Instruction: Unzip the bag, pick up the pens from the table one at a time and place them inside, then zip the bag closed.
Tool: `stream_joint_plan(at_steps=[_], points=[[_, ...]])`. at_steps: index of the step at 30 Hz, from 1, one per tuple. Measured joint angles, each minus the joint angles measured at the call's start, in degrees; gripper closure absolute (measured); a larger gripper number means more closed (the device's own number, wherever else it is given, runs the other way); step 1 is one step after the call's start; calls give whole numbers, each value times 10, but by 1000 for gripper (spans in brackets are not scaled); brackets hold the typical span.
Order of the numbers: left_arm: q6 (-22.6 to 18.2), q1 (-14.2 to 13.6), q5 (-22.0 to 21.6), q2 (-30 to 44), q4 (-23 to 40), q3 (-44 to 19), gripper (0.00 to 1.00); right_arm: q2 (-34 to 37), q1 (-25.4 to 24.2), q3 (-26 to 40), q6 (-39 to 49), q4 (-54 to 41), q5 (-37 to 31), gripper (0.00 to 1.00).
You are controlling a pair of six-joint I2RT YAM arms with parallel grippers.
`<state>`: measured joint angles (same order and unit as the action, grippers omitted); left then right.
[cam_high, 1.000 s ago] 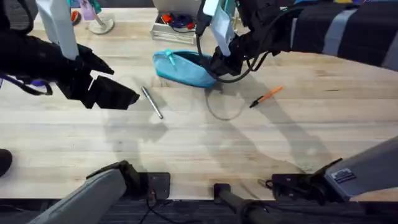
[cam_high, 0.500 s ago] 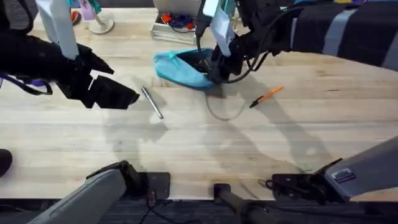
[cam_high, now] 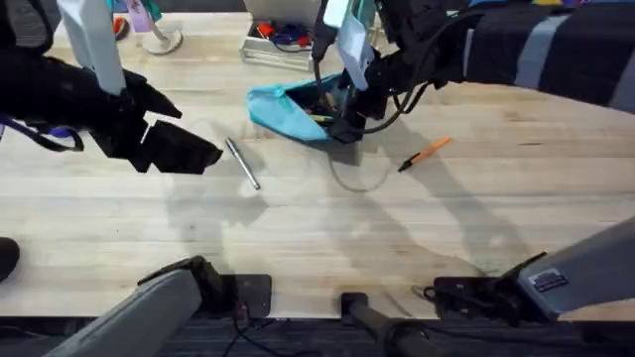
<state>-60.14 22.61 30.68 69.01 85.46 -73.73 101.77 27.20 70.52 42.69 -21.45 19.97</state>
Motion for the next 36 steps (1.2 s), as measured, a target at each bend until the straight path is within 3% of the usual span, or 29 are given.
stream_joint_plan(at_steps=[12,21,36], points=[[0,0,0,0,0,0,6,-6,0,0,-26,8,0,5],[0,0,0,0,0,0,6,-117,0,0,-170,-5,-7,5],[0,0,0,0,-13,0,6,-260,-1,10,-438,-147,-188,5]])
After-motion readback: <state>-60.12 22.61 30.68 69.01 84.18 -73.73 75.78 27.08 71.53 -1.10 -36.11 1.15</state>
